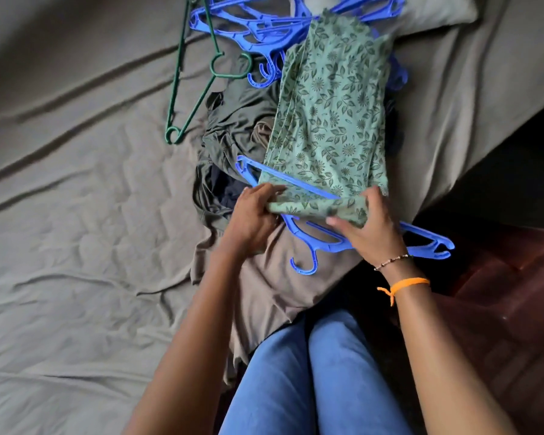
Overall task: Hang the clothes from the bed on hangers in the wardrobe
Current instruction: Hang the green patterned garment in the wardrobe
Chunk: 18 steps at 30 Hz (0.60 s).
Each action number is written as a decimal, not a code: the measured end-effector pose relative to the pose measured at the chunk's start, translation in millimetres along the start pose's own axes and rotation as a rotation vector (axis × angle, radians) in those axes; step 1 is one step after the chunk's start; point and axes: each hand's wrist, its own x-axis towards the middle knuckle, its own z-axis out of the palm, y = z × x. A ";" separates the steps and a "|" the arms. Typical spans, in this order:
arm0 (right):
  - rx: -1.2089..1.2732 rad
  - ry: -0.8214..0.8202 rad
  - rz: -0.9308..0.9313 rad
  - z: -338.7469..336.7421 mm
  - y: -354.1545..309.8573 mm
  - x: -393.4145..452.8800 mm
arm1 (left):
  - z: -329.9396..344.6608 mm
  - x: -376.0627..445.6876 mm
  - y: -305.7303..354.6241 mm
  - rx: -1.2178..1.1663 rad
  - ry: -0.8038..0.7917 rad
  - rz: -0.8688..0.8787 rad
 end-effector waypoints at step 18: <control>-0.205 -0.090 -0.023 -105.6 -50.7 129.3 | -82.1 123.1 102.3 0.265 0.021 0.071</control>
